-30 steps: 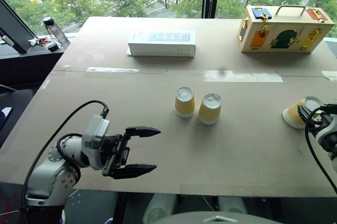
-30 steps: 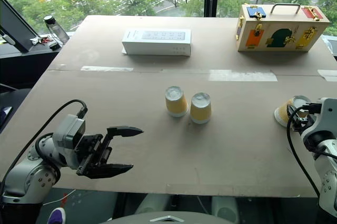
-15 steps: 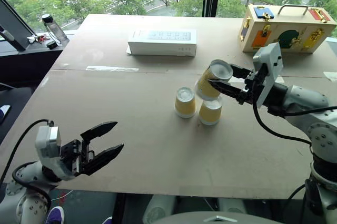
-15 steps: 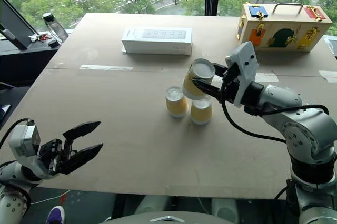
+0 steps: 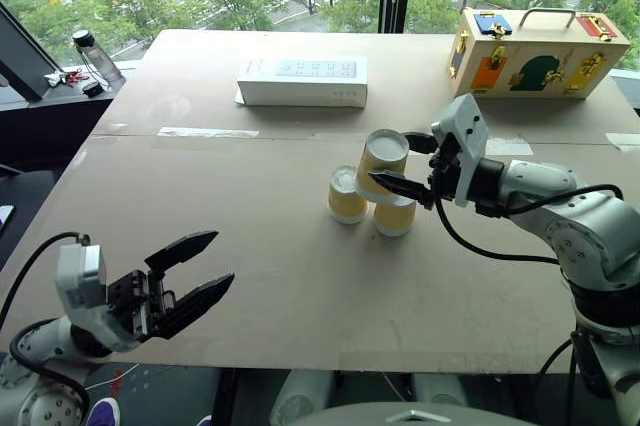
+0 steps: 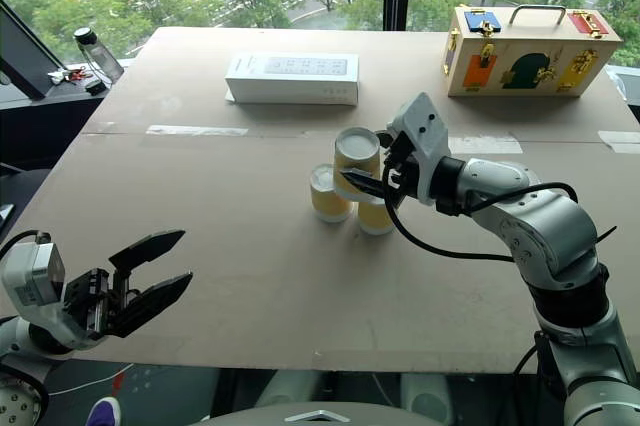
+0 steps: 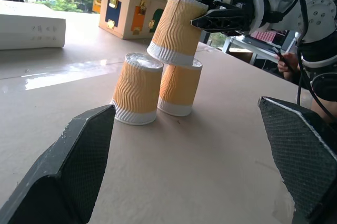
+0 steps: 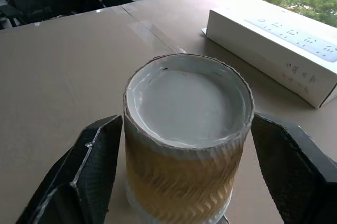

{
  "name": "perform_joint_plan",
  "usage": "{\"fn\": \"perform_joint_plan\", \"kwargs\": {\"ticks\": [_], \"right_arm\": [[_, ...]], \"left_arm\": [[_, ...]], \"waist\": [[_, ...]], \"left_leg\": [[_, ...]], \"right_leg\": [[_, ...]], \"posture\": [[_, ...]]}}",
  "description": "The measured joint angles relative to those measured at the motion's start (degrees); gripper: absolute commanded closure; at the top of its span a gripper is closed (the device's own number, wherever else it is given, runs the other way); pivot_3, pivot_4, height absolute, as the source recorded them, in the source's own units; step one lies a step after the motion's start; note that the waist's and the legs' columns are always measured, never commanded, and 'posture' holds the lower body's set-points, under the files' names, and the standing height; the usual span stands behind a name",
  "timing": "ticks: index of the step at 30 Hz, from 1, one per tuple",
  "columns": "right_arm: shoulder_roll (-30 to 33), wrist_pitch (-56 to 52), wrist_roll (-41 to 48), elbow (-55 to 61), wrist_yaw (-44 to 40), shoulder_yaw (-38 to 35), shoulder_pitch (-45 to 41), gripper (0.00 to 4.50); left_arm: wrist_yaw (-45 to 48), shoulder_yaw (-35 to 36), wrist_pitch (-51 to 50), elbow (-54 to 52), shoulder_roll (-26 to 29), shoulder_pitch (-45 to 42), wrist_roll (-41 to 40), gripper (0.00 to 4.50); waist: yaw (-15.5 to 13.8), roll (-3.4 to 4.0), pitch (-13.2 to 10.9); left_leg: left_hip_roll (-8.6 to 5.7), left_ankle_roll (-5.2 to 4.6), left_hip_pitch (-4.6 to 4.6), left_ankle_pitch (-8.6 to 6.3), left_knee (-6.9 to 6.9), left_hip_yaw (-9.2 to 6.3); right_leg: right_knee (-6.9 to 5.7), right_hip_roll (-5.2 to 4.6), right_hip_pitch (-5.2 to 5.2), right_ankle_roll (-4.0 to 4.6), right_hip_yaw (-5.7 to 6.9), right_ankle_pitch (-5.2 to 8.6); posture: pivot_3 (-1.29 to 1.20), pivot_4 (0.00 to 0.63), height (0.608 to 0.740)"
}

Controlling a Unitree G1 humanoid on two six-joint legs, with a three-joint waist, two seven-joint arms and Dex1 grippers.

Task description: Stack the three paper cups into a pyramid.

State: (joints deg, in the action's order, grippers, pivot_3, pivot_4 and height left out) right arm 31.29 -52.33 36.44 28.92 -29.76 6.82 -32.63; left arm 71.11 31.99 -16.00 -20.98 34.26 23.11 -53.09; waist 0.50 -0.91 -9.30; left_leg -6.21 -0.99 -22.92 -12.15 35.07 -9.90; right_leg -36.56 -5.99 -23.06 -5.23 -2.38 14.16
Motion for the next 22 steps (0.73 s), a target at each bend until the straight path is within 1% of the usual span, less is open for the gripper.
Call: {"fn": "perform_joint_plan", "kwargs": {"ticks": [4,6,8,10,11,12,14,16,17,18,19,22], "right_arm": [[0.58,0.14,-0.02,0.35,-0.11,-0.91,0.13,0.05],[3.20,0.69,0.86,2.39,-1.43,-4.30,1.43,0.05],[6.47,2.04,3.20,5.46,-4.12,-10.48,5.62,0.05],[8.80,3.17,5.54,7.88,-6.89,-16.04,11.35,0.05],[9.99,4.18,6.82,9.45,-8.85,-20.07,16.68,0.05],[10.43,4.68,7.21,10.09,-9.96,-22.31,20.05,0.05],[10.22,8.96,6.47,11.28,-13.57,-28.74,32.54,0.05],[8.64,14.30,4.03,10.60,-17.27,-33.10,43.00,0.05],[7.45,18.71,2.01,9.73,-19.90,-35.32,49.12,0.05],[6.97,20.66,0.99,8.82,-21.20,-35.98,52.01,0.05],[6.02,25.43,-1.39,6.52,-23.63,-37.35,56.62,0.05],[4.95,32.24,-5.02,2.99,-26.15,-38.28,60.74,0.05]], "left_arm": [[-1.06,-0.75,-0.99,-0.96,0.07,-1.05,-0.12,0.00],[-2.65,-1.44,-1.69,-1.13,0.14,-2.03,-0.05,0.00],[-5.15,-2.50,-2.85,-1.28,0.39,-2.77,0.35,0.00],[-7.07,-3.62,-3.52,-1.47,0.47,-2.98,1.65,0.00],[-8.58,-4.53,-3.95,-1.41,0.72,-3.29,2.91,0.00],[-9.35,-4.93,-4.09,-1.34,0.82,-3.14,3.82,0.00],[-11.43,-6.05,-4.63,-0.47,1.32,-3.20,6.60,0.00],[-12.55,-6.48,-4.82,0.96,2.01,-2.71,8.76,0.00],[-12.67,-6.89,-4.85,2.34,2.50,-2.65,10.13,0.00],[-12.66,-6.84,-4.82,3.06,2.64,-2.46,10.66,0.00],[-12.55,-6.97,-4.59,4.32,2.75,-2.42,11.63,0.00],[-12.21,-7.18,-3.61,5.64,2.81,-2.07,13.48,0.00]], "waist": [[0.01,0.02,-0.01],[-0.36,0.01,-0.03],[-0.71,0.00,-0.02],[-1.18,-0.01,-0.02],[-1.34,-0.01,-0.02],[-1.39,-0.01,-0.02],[-1.47,-0.01,-0.02],[-1.38,0.00,-0.02],[-1.30,0.06,-0.03],[-1.10,0.07,-0.03],[-0.98,0.07,-0.03],[-0.80,0.05,-0.02]], "left_leg": [[0.00,0.00,-0.02,0.00,0.00,0.00],[-0.01,0.00,-0.05,0.00,0.00,-0.01],[-0.01,0.01,-0.06,-0.02,-0.01,0.00],[0.00,0.00,-0.06,-0.06,-0.01,0.01],[0.00,0.00,-0.08,-0.07,-0.02,0.01],[0.00,-0.01,-0.07,-0.08,-0.01,0.01],[0.00,-0.01,-0.08,-0.10,-0.01,0.05],[0.01,-0.01,-0.03,-0.11,-0.01,0.07],[0.02,-0.02,0.02,-0.11,-0.01,0.12],[0.08,-0.01,0.10,-0.11,-0.01,0.16],[0.25,-0.01,0.20,-0.12,0.01,0.37],[0.55,0.25,0.40,-0.28,0.03,0.76]], "right_leg": [[0.00,0.00,-0.01,-0.10,0.00,-0.06],[0.04,-0.01,-0.01,-0.19,0.03,-0.11],[0.11,-0.01,0.01,-0.20,0.04,-0.11],[0.17,-0.01,0.03,-0.21,0.04,-0.10],[0.19,-0.01,0.04,-0.21,0.05,-0.11],[0.20,0.00,0.06,-0.21,0.05,-0.11],[0.20,-0.01,0.09,-0.22,0.03,-0.10],[0.19,0.00,0.14,-0.23,0.01,-0.10],[0.17,0.01,0.16,-0.24,-0.03,-0.10],[0.17,0.04,0.22,-0.23,-0.05,-0.09],[0.17,0.01,0.23,-0.16,0.01,0.03],[0.16,-0.08,0.27,-0.21,0.14,0.00]], "posture": [[0.00,0.150,0.740],[0.00,0.150,0.740],[0.00,0.150,0.740],[0.00,0.150,0.740],[0.00,0.150,0.740],[0.00,0.150,0.740],[0.00,0.150,0.740],[0.00,0.150,0.740],[0.00,0.150,0.740],[0.00,0.150,0.740],[0.00,0.150,0.740],[0.00,0.150,0.740]]}}
